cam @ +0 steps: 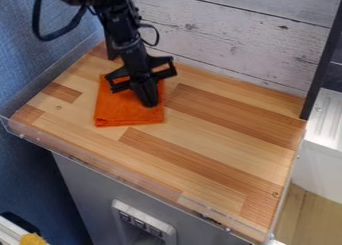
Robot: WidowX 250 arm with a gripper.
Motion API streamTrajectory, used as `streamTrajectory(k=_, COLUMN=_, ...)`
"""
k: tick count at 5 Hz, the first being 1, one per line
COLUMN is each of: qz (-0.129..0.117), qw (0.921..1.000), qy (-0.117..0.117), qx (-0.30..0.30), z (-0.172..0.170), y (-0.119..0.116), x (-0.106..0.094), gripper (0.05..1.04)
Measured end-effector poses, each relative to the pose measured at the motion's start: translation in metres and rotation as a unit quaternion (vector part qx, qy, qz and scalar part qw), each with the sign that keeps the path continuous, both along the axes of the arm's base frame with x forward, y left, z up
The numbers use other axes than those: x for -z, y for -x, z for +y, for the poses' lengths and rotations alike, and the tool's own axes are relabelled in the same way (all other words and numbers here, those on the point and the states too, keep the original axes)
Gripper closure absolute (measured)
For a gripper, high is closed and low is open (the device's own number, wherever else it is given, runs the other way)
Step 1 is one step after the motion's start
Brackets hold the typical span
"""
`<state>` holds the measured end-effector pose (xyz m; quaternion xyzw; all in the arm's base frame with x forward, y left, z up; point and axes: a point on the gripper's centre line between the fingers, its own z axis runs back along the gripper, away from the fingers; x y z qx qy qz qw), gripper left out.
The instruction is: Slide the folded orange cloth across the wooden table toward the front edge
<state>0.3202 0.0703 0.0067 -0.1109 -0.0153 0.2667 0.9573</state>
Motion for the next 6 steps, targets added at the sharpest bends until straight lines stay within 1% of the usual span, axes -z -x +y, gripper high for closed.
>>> streamTrajectory(k=1, qz=-0.028, qw=0.9968, qy=-0.025, qx=0.07, z=-0.013, y=0.018, x=-0.001, gripper=1.022)
streamTrajectory(k=2, qz=-0.044, qw=0.9877, qy=-0.064, qx=0.136, z=-0.021, y=0.034, x=-0.002, gripper=1.022)
streamTrajectory(k=3, qz=-0.048, qw=0.9739, qy=-0.108, qx=0.194, z=-0.026, y=0.043, x=-0.001, gripper=1.024)
streamTrajectory(k=4, qz=-0.038, qw=0.96, qy=-0.142, qx=0.238, z=-0.032, y=0.049, x=-0.001, gripper=1.025)
streamTrajectory(k=5, qz=-0.014, qw=0.9491, qy=-0.159, qx=0.272, z=-0.041, y=0.054, x=-0.002, gripper=1.025)
streamTrajectory(k=6, qz=0.013, qw=0.9427, qy=-0.159, qx=0.293, z=-0.044, y=0.054, x=-0.003, gripper=1.025)
